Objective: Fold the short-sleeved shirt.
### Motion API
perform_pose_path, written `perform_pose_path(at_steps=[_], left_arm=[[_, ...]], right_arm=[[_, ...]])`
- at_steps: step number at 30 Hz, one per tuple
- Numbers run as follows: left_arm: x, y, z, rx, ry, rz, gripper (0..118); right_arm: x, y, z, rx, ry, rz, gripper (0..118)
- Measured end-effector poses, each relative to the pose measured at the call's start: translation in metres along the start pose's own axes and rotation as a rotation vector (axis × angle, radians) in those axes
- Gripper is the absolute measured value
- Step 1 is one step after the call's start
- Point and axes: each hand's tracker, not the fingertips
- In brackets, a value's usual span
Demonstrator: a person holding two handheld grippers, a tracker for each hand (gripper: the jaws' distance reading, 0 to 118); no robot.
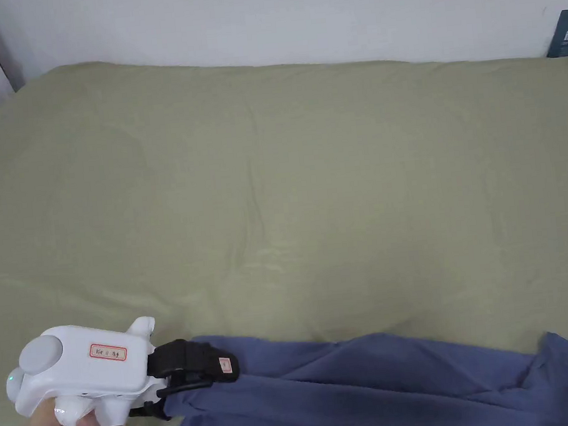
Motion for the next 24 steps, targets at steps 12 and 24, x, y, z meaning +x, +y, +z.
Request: perform_pose_path(at_steps=[12, 24], left_arm=[[-0.013, -0.011, 0.029, 0.163, 0.009, 0.130, 10], [0.038, -0.046, 0.099, 0.295, 0.142, 0.023, 10]], right_arm=[[0.002, 0.011, 0.015, 0.054, 0.028, 0.001, 1], [0.004, 0.024, 0.023, 0.110, 0.048, 0.005, 1]])
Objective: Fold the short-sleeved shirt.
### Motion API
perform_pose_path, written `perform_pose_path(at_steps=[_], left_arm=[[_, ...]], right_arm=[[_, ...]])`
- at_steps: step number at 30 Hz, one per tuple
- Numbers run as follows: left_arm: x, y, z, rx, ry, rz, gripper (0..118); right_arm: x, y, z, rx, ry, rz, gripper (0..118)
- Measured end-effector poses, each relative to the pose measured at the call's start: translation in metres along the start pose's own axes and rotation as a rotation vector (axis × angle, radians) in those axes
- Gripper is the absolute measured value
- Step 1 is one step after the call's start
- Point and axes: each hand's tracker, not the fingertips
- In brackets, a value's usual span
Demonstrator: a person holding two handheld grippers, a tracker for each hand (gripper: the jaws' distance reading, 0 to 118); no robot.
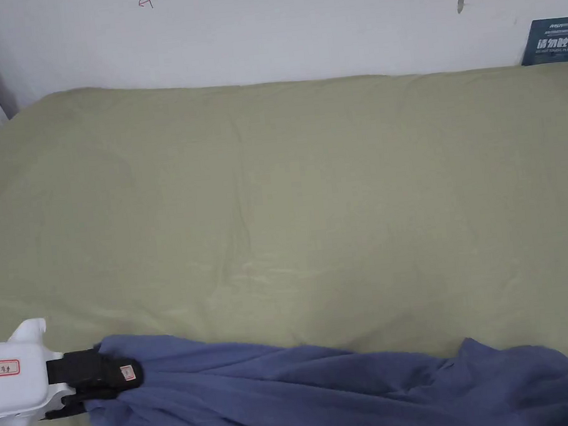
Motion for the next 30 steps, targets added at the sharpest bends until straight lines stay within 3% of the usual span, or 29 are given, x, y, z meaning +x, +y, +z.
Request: perform_pose_path(at_steps=[8, 11, 18, 19, 20, 21, 22, 30], left_arm=[[0.120, -0.042, -0.032, -0.049, -0.008, -0.305, 10], [0.160, -0.061, -0.067, -0.087, 0.028, -0.438, 10], [0.210, -0.107, -0.180, -0.206, 0.157, -0.588, 13], [0.212, -0.113, -0.196, -0.220, 0.161, -0.608, 40], [0.213, -0.119, -0.210, -0.228, 0.162, -0.614, 80], [0.211, -0.121, -0.219, -0.226, 0.144, -0.613, 111], [0.214, -0.127, -0.226, -0.238, 0.120, -0.612, 117], [0.205, -0.100, -0.148, -0.151, -0.087, -0.471, 113]], right_arm=[[0.008, -0.005, 0.013, 0.024, -0.001, -0.011, 1], [0.013, -0.009, 0.016, 0.022, 0.001, -0.023, 1], [0.023, -0.017, 0.015, 0.005, -0.003, -0.062, 1], [0.025, -0.018, 0.014, -0.002, -0.007, -0.065, 1], [0.029, -0.021, 0.013, -0.007, -0.010, -0.068, 1], [0.033, -0.023, 0.012, -0.012, -0.013, -0.074, 1], [0.035, -0.024, 0.011, -0.016, -0.016, -0.080, 1], [0.046, -0.027, 0.009, -0.024, -0.017, -0.108, 1]])
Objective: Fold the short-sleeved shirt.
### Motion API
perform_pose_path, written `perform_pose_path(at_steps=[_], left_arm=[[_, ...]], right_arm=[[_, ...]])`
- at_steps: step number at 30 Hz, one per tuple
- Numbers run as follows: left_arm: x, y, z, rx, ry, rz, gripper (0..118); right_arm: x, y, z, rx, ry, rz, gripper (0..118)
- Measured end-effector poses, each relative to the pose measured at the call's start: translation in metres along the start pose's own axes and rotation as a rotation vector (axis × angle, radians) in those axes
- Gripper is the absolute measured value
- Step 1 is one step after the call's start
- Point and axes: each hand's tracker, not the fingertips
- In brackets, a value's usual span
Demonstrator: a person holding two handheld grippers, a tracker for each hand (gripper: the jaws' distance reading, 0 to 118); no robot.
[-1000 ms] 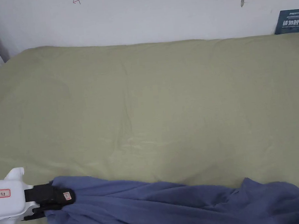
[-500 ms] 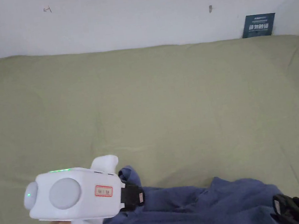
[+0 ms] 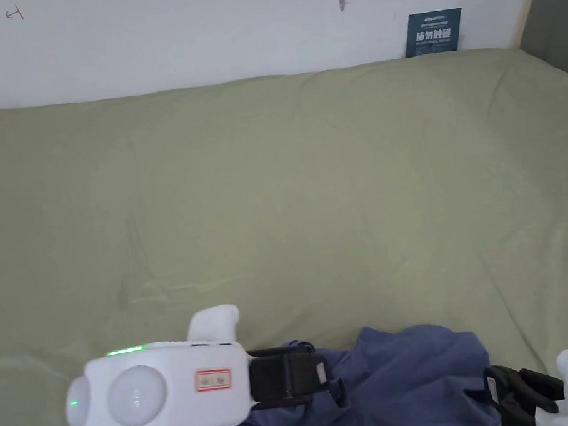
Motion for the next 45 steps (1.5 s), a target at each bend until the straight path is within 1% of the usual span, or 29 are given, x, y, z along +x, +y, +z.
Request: perform_pose_path(at_steps=[1, 2, 3, 4, 5, 7, 10, 12, 14, 16, 17, 18, 19, 20, 22, 25, 27, 30, 33, 35, 39, 41, 42, 43, 45], left_arm=[[-0.008, 0.001, 0.014, 0.032, 0.010, 0.009, 98], [-0.016, 0.001, 0.025, 0.071, 0.024, 0.018, 67], [-0.023, 0.001, 0.030, 0.071, 0.063, 0.019, 21], [-0.032, 0.003, 0.027, 0.072, 0.097, 0.043, 1], [-0.042, 0.005, 0.029, 0.084, 0.107, 0.077, 1], [-0.060, 0.010, 0.023, 0.050, 0.069, 0.157, 1], [-0.076, 0.018, -0.008, 0.030, 0.039, 0.225, 1], [-0.074, 0.017, -0.036, -0.001, 0.037, 0.229, 1], [-0.064, 0.010, -0.069, -0.091, -0.025, 0.226, 1], [-0.054, -0.003, -0.102, -0.167, -0.058, 0.220, 1], [-0.047, -0.009, -0.116, -0.188, -0.032, 0.214, 1], [-0.042, -0.012, -0.123, -0.165, -0.047, 0.211, 1], [-0.039, -0.010, -0.123, -0.149, -0.102, 0.211, 1], [-0.042, -0.009, -0.120, -0.154, -0.135, 0.236, 1], [-0.039, -0.005, -0.120, -0.170, -0.098, 0.212, 1], [-0.042, 0.000, -0.103, -0.178, -0.095, 0.194, 1], [-0.041, 0.003, -0.076, -0.139, -0.085, 0.154, 1], [-0.051, 0.004, -0.020, -0.076, -0.084, 0.121, 1], [-0.077, 0.000, 0.029, -0.013, -0.037, 0.145, 1], [-0.096, -0.006, 0.051, 0.027, 0.031, 0.161, 1], [-0.130, -0.009, 0.063, 0.017, 0.064, 0.222, 1], [-0.137, -0.011, 0.058, 0.005, 0.043, 0.243, 1], [-0.142, -0.012, 0.054, -0.006, 0.021, 0.254, 3], [-0.147, -0.013, 0.049, -0.010, -0.004, 0.281, 26], [-0.155, -0.014, 0.039, -0.008, -0.059, 0.324, 102]], right_arm=[[0.000, 0.000, -0.001, -0.001, 0.007, -0.003, 1], [0.004, -0.002, -0.002, 0.000, 0.010, -0.005, 1], [0.005, -0.003, -0.003, -0.001, 0.012, -0.004, 1], [0.005, -0.004, -0.003, -0.002, 0.016, -0.001, 1], [0.005, -0.004, -0.004, -0.003, 0.018, 0.001, 1], [0.002, -0.005, -0.004, -0.008, 0.027, -0.002, 1], [0.003, -0.007, -0.004, -0.016, 0.029, -0.007, 1], [0.006, -0.008, -0.003, -0.019, 0.023, -0.011, 1], [0.008, -0.009, -0.002, -0.027, 0.016, -0.018, 1], [0.012, -0.010, -0.003, -0.033, 0.007, -0.020, 1], [0.014, -0.011, -0.004, -0.038, 0.001, -0.023, 1], [0.015, -0.011, -0.004, -0.044, -0.003, -0.021, 1], [0.016, -0.011, -0.005, -0.050, -0.010, -0.019, 1], [0.017, -0.012, -0.005, -0.052, -0.013, -0.019, 1], [0.019, -0.012, -0.007, -0.059, -0.011, -0.024, 1], [0.016, -0.009, -0.010, -0.063, -0.007, -0.021, 1], [0.001, -0.003, -0.009, -0.052, -0.001, -0.010, 1], [-0.006, 0.003, -0.012, -0.046, 0.024, -0.003, 1], [-0.016, 0.005, -0.014, -0.039, 0.040, 0.023, 1], [-0.021, 0.006, -0.016, -0.037, 0.053, 0.029, 1], [-0.030, 0.006, -0.018, -0.040, 0.065, 0.035, 1], [-0.032, 0.006, -0.017, -0.042, 0.067, 0.038, 1], [-0.031, 0.005, -0.018, -0.044, 0.068, 0.038, 1], [-0.030, 0.005, -0.018, -0.046, 0.068, 0.038, 1], [-0.030, 0.004, -0.017, -0.051, 0.066, 0.040, 1]])
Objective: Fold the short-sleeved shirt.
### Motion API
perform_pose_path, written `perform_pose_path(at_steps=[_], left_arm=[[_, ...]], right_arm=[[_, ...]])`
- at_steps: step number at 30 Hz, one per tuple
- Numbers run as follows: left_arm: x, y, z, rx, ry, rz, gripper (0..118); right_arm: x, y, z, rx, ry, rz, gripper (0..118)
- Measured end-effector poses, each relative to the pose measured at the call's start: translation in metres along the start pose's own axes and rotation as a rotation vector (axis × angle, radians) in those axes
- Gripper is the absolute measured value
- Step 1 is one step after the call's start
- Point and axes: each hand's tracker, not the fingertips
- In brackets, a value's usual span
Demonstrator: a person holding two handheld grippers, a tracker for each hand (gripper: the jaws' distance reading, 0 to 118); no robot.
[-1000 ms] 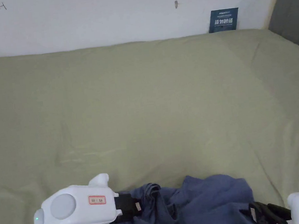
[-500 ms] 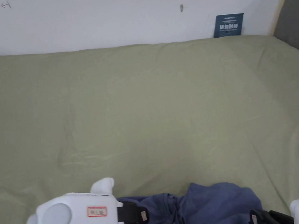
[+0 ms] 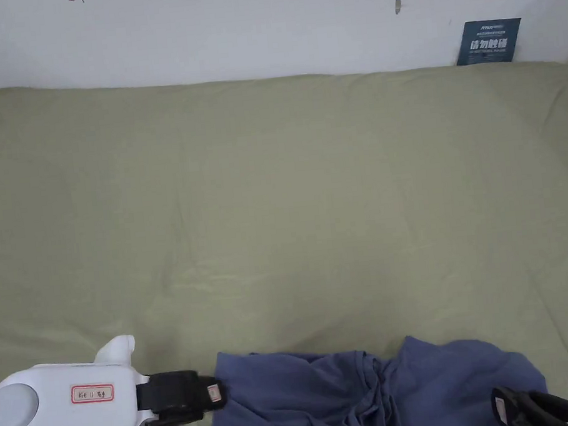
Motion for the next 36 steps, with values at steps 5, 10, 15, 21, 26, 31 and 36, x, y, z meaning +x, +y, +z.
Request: perform_pose_path(at_steps=[5, 10, 15, 21, 26, 31, 36], left_arm=[[-0.020, 0.005, -0.024, -0.038, -0.151, 0.088, 117], [-0.027, 0.013, -0.050, -0.082, -0.249, 0.156, 116], [-0.009, 0.011, -0.064, -0.100, -0.241, 0.131, 67], [-0.021, 0.012, -0.059, -0.068, -0.147, 0.129, 13], [-0.030, 0.010, -0.006, 0.037, -0.046, 0.101, 13], [-0.025, 0.004, 0.074, 0.147, 0.084, 0.028, 13], [0.017, -0.001, 0.103, 0.181, 0.189, -0.080, 13]], right_arm=[[0.004, -0.002, 0.001, -0.016, -0.018, 0.001, 1], [0.011, -0.004, -0.001, -0.029, -0.037, -0.010, 1], [0.010, -0.003, 0.000, -0.035, -0.047, -0.006, 1], [0.004, 0.001, 0.004, -0.027, -0.040, -0.004, 1], [0.000, 0.006, 0.004, -0.011, -0.027, 0.007, 1], [-0.004, 0.008, 0.001, 0.001, 0.004, 0.017, 1], [-0.008, 0.007, -0.002, 0.007, 0.033, 0.023, 1]])
